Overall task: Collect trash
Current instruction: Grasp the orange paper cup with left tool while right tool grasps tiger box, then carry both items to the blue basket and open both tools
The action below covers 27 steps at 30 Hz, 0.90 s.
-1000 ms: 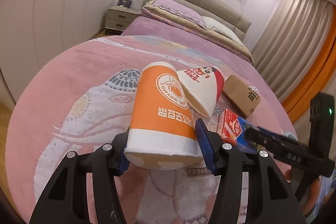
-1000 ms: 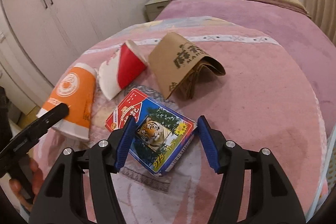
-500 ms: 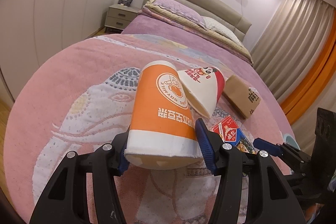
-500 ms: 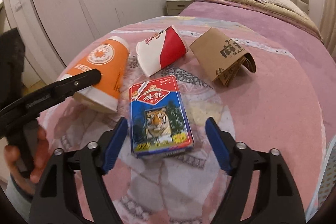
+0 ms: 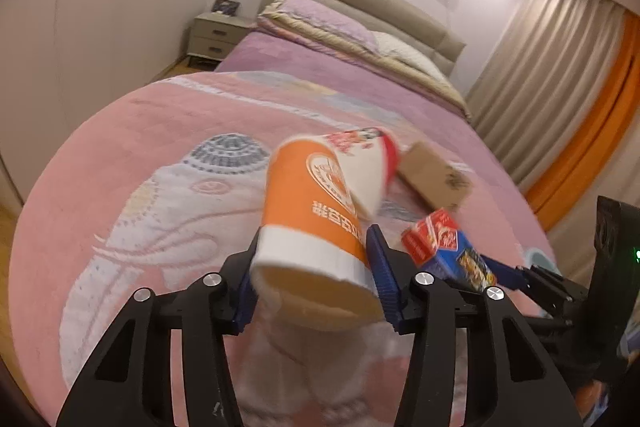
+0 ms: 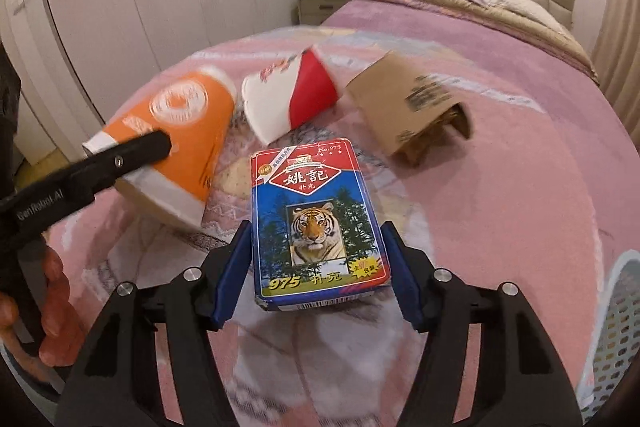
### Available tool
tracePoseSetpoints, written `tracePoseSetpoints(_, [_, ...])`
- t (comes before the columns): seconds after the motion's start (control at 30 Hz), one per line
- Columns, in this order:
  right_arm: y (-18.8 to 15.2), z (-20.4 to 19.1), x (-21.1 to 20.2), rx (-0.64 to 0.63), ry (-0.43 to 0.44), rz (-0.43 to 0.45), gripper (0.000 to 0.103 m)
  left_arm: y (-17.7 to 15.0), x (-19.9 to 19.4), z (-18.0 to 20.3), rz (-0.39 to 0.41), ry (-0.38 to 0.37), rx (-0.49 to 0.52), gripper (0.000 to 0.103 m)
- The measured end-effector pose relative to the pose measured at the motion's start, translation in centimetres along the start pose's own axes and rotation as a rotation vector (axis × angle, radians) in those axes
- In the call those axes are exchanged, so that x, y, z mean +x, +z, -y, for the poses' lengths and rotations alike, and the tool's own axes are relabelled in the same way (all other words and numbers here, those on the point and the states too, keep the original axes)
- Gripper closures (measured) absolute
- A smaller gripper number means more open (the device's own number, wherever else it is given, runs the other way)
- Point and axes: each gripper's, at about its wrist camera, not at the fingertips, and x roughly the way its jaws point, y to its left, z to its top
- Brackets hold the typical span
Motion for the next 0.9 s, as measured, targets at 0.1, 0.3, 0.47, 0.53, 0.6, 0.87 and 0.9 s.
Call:
tracePoseSetpoints(0.1, [-0.4,1.1,-2.9,0.027,-0.038,0.064,0.043,0.0,-1.4,1.9,0.019,-0.044,0.035,0.062])
tracePoseSetpoints(0.3, [-1.3,5.3,-9.0,0.133,-0.105,0.188,0.043,0.3,-2.8,7.4,0.037,-0.149,0.128,0.063])
tracePoseSetpoints(0.47, [-2.2,8.9,-13.1,0.216,-0.196,0.277,0.043,0.2,-1.9,12.4,0.015,-0.224,0.200,0.063])
tracePoseSetpoints(0.53, [-3.1,11.0,-14.9,0.268,-0.240,0.313,0.043,0.0,-1.3,14.8,0.005,-0.252,0.236,0.063])
tracePoseSetpoints(0.6, [-3.8,12.6,-16.0,0.301,-0.281,0.328,0.043,-0.1,-0.6,17.5,-0.007,-0.281,0.278,0.063])
tracePoseSetpoints(0.87, [-7.4,20.2,-17.6,0.497,-0.379,0.290,0.043,-1.5,3.3,26.8,-0.083,-0.382,0.396,0.063])
tracePoseSetpoints(0.9, [-8.1,21.3,-17.4,0.536,-0.387,0.267,0.043,-1.8,3.8,27.6,-0.095,-0.392,0.402,0.063])
